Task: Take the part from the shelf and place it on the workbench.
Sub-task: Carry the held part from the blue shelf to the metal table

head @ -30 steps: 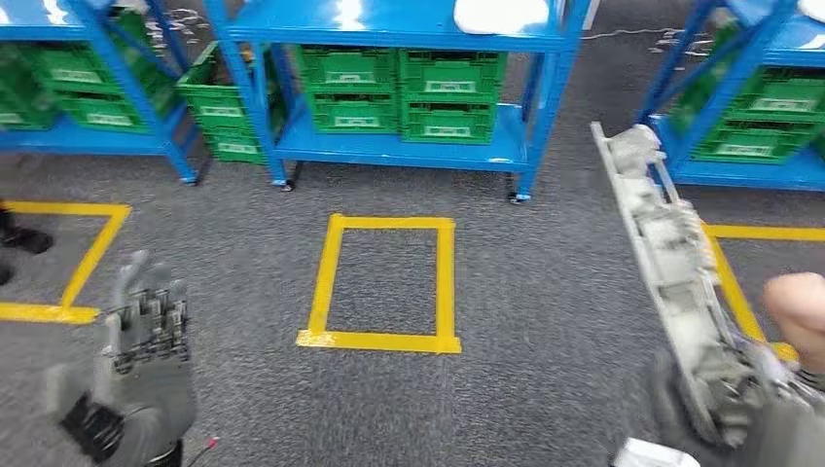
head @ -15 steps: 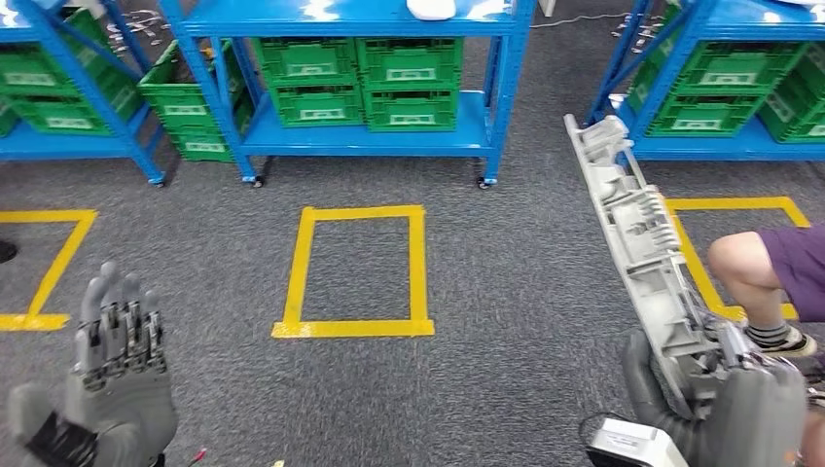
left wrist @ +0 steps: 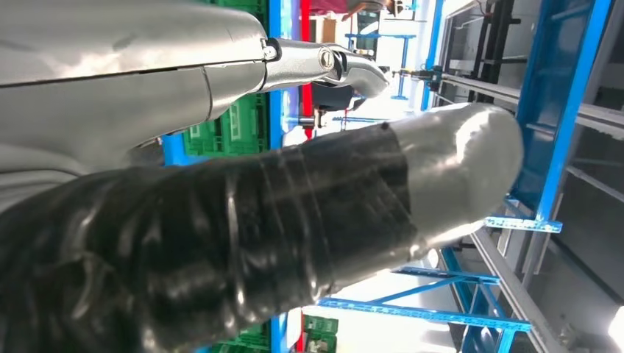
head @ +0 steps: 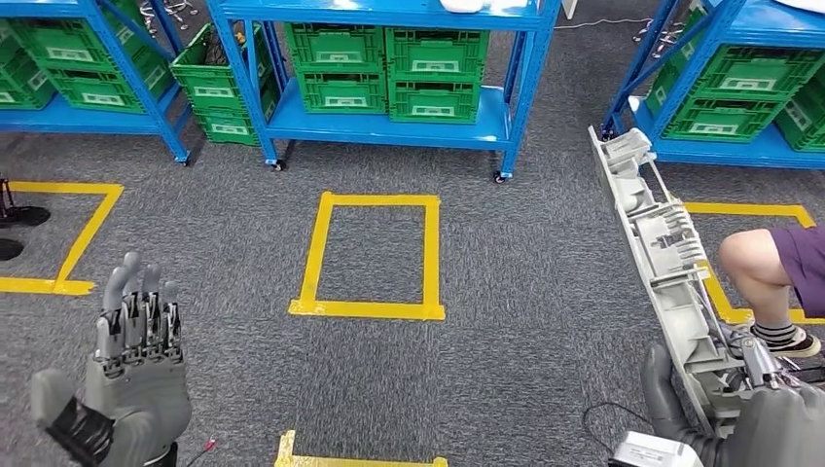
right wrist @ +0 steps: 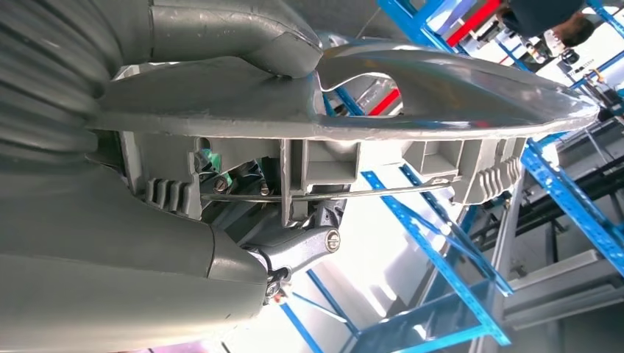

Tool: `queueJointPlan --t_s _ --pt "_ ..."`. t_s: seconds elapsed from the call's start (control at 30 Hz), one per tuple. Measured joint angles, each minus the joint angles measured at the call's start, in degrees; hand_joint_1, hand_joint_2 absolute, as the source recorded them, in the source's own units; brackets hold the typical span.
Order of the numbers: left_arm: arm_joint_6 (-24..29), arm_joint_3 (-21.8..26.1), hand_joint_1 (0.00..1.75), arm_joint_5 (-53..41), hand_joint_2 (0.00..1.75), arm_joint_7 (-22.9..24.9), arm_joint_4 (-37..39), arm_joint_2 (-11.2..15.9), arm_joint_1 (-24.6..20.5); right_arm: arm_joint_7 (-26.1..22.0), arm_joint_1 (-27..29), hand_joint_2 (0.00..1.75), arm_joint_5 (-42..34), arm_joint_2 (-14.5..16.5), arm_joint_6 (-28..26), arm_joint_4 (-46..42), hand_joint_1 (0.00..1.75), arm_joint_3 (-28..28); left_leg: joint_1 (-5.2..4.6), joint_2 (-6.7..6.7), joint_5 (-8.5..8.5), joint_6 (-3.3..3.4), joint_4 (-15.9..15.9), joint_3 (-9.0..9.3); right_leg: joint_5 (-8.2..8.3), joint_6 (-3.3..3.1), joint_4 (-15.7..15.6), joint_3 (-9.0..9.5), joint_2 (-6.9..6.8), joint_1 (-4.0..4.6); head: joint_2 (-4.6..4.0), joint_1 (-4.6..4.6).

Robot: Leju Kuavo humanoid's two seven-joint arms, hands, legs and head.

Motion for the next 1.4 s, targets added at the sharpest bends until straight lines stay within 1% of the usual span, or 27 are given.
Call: queueJointPlan --t_s 0.03,0.13,0.2,0.27,0.3,0.33,0.37,0.43,0.47,0.5,0.6,0.67,0.77,0.8,0.83,0.87,0.93,0.97,1.03,1.1,1.17,1.2,1.23,1.3,1.33,1.37,1.4 --pt "0.07 0.0 0.0 0.0 0.0 -0.01 0.01 0.0 -0.01 -0.01 0.04 1.75 -0.2 -0.01 -0.02 0.0 1.75 -0.01 -0.02 -0.04 0.3 -0.34 0.3 -0.5 -0.49 -0.53 -0.99 0.45 0.02 0.16 0.0 0.03" --pt "0.15 -0.01 0.0 -0.05 0.0 0.01 0.04 0.0 0.02 -0.06 0.09 1.75 -0.67 -0.02 -0.04 0.01 1.75 -0.04 0.11 -0.42 0.4 -1.46 1.17 -1.56 0.01 -2.15 -1.9 0.02 -0.55 0.0 0.01 0.08" --pt "0.21 -0.01 0.0 -0.14 0.0 0.04 0.06 0.01 0.07 -0.09 0.05 1.75 -0.9 -0.03 -0.04 0.01 1.75 -0.07 0.52 -0.6 -2.35 -2.44 5.18 -3.5 0.55 -2.86 -2.24 0.06 -1.11 -0.25 0.01 -0.34" --pt "0.28 -0.03 0.0 -0.21 0.0 0.08 0.11 0.01 0.12 -0.13 0.05 1.75 -1.01 -0.04 -0.04 0.03 1.75 -0.1 1.19 -0.6 -5.9 -3.4 12.18 -6.3 0.94 -3.08 -2.21 -0.47 -1.49 -0.27 -0.01 -1.01" --pt "0.31 -0.04 0.0 -0.22 0.0 0.09 0.15 0.01 0.15 -0.14 0.06 1.75 -1.06 -0.04 -0.03 0.06 1.75 -0.12 1.51 -0.59 -6.7 -3.73 14.73 -7.18 1.1 -3.02 -2.16 -0.85 -1.69 -0.3 -0.01 -1.22" --pt "0.34 -0.05 0.0 -0.26 0.0 0.1 0.19 0.01 0.16 -0.15 0.07 1.75 -1.13 -0.04 -0.03 0.09 1.75 -0.12 1.79 -0.57 -6.55 -3.98 15.49 -7.13 1.24 -2.93 -2.09 -1.16 -1.89 -0.36 -0.01 -1.42" --pt "0.37 -0.05 0.0 -0.31 0.0 0.12 0.22 0.02 0.17 -0.17 0.07 1.75 -1.21 -0.04 -0.02 0.12 1.75 -0.12 2.02 -0.5 -5.56 -4.13 14.17 -5.95 1.34 -2.82 -2.03 -1.49 -2.11 -0.45 -0.01 -1.62" --pt "0.44 -0.05 0.0 -0.45 0.0 0.16 0.23 0.01 0.12 -0.21 0.08 1.75 -1.33 -0.04 -0.02 0.14 1.75 -0.13 2.28 0.36 -3.26 -4.23 6.93 -1.07 1.46 -2.4 -1.92 -1.64 -2.51 -0.59 0.0 -2.03" --pt "0.46 -0.05 0.0 -0.52 0.0 0.21 0.23 0.01 0.05 -0.22 0.09 1.75 -1.37 -0.03 -0.02 0.14 1.75 -0.16 2.17 0.87 -2.69 -4.09 3.61 1.32 1.48 -2.06 -1.9 -1.88 -2.7 -0.61 0.0 -2.25" --pt "0.54 -0.06 0.0 -0.6 0.0 0.27 0.22 0.01 -0.01 -0.26 0.09 1.75 -1.41 -0.03 -0.01 0.14 1.75 -0.2 2.03 1.24 -2.61 -3.79 1.28 2.75 1.51 -1.64 -1.85 -1.89 -2.9 -0.59 0.0 -2.34" --pt "0.73 -0.07 0.0 -0.77 0.0 0.55 0.2 0.01 0.04 -0.41 0.04 1.75 -1.71 -0.02 0.08 0.14 1.75 -0.43 1.65 0.63 -2.58 -2.12 -0.2 2.84 1.74 -0.24 -1.99 -1.66 -3.62 -0.66 -0.01 -2.25" --pt "0.79 -0.06 0.0 -0.81 0.0 0.65 0.19 0.01 0.09 -0.52 0.04 1.75 -1.88 -0.02 0.15 0.14 1.75 -0.52 1.74 -0.04 -2.08 -1.19 -0.78 3.09 0.63 0.38 -0.49 -2.43 -3.1 -0.78 -0.01 -1.83" --pt "0.81 -0.04 0.0 -0.82 0.0 0.74 0.22 0.03 0.09 -0.68 0.04 1.75 -1.96 -0.03 0.22 0.14 1.75 -0.75 1.51 -1.05 -1.61 -0.38 -0.99 3.16 -4.03 0.4 9.09 -6.91 -1.62 -0.59 -0.01 -0.47" --pt "0.81 -0.04 0.0 -0.82 0.0 0.77 0.25 0.03 0.12 -0.72 0.04 1.75 -2.0 -0.03 0.29 0.15 1.75 -0.82 1.32 -1.46 -1.55 -0.21 -0.91 3.1 -4.76 0.3 11.97 -8.29 -1.46 -0.48 -0.01 -0.1" --pt "0.81 -0.05 0.0 -0.82 0.0 0.78 0.27 0.03 0.12 -0.77 0.04 1.75 -2.07 -0.03 0.4 0.17 1.75 -0.86 1.13 -1.93 -1.57 -0.12 -0.83 3.06 -4.43 0.16 13.16 -8.96 -1.36 -0.37 -0.01 0.18" --pt "0.81 -0.05 0.0 -0.84 0.0 0.78 0.28 0.03 0.12 -0.81 0.04 1.75 -2.14 -0.02 0.51 0.19 1.75 -0.87 0.94 -2.43 -1.6 -0.03 -0.7 3.06 -3.07 -0.06 12.26 -8.73 -1.23 -0.25 0.0 0.42" --pt "0.81 -0.04 0.0 -0.87 0.0 0.78 0.29 0.03 0.12 -0.93 0.02 1.75 -2.32 -0.02 0.68 0.21 1.75 -0.89 0.68 -3.52 -1.7 0.06 -0.4 3.06 0.91 -0.95 5.92 -6.25 -0.08 -0.01 0.01 0.89" --pt "0.8 -0.04 0.0 -0.89 0.0 0.79 0.28 0.02 0.09 -1.02 0.01 1.75 -2.45 -0.02 0.76 0.2 1.75 -0.9 0.55 -4.05 -1.73 0.03 -0.2 2.88 2.18 -1.48 2.66 -4.86 0.89 0.05 0.01 0.95" --pt "0.79 -0.03 0.0 -0.91 0.0 0.82 0.28 0.02 0.06 -1.25 -0.15 1.75 -2.73 -0.03 0.93 0.2 1.75 -0.92 0.73 -4.99 -1.59 -0.36 0.11 2.16 2.56 -2.07 -0.85 -3.13 2.06 0.26 0.0 0.95" --pt "0.76 -0.03 0.0 -0.93 0.0 0.87 0.26 0.02 0.1 -1.41 -0.34 1.75 -2.99 -0.03 1.11 0.22 1.75 -0.94 1.07 -5.91 -1.22 -1.08 0.15 1.52 2.57 -2.26 -1.84 -2.58 1.43 0.45 0.0 1.16" --pt "0.74 -0.01 0.0 -0.96 0.0 0.86 0.22 0.03 0.14 -1.51 -0.54 1.75 -3.31 0.01 1.27 0.25 1.75 -0.95 1.05 -5.22 -1.76 -1.79 1.1 0.65 3.1 -2.59 -2.93 -2.06 0.26 0.15 -0.01 1.29" --pt "0.74 0.02 0.0 -0.97 0.0 0.84 0.2 0.04 0.11 -1.58 -0.63 1.75 -3.49 0.03 1.33 0.27 1.75 -0.95 1.07 -4.29 -2.88 -2.18 3.05 -0.4 3.32 -2.71 -3.47 -1.76 -0.4 -0.11 -0.01 1.07" --pt "0.73 0.05 0.0 -0.97 0.0 0.84 0.22 0.06 0.11 -1.66 -0.69 1.75 -3.69 0.07 1.4 0.32 1.75 -0.95 1.3 -3.07 -4.36 -2.59 6.0 -1.98 3.43 -2.74 -3.71 -1.58 -1.04 -0.23 -0.02 0.74" --pt "0.73 0.1 0.0 -0.96 0.0 0.87 0.25 0.08 0.16 -1.81 -0.73 1.75 -3.94 0.14 1.48 0.51 1.75 -0.95 2.0 -1.7 -6.77 -3.44 12.51 -5.31 3.41 -2.74 -3.71 -1.56 -2.19 -0.36 -0.02 0.1" --pt "0.73 0.13 0.0 -0.91 0.0 0.88 0.26 0.09 0.22 -1.89 -0.74 1.75 -4.05 0.2 1.51 0.66 1.75 -0.95 2.33 -1.36 -6.73 -3.79 13.98 -6.16 3.34 -2.64 -3.64 -1.56 -2.79 -0.48 -0.02 -0.08" --pt "0.71 0.15 0.0 -0.85 0.0 0.88 0.27 0.09 0.23 -1.98 -0.76 1.75 -4.17 0.26 1.52 0.83 1.75 -0.95 2.61 -1.03 -5.78 -4.1 13.51 -6.01 3.23 -2.46 -3.53 -1.56 -3.42 -0.64 -0.02 -0.25" --pt "0.68 0.19 0.0 -0.79 0.0 0.86 0.27 0.11 0.23 -2.1 -0.79 1.75 -4.33 0.32 1.57 0.99 1.75 -0.95 2.85 -0.47 -4.14 -4.38 11.11 -4.79 3.08 -2.2 -3.38 -1.53 -4.03 -0.85 -0.02 -0.45"
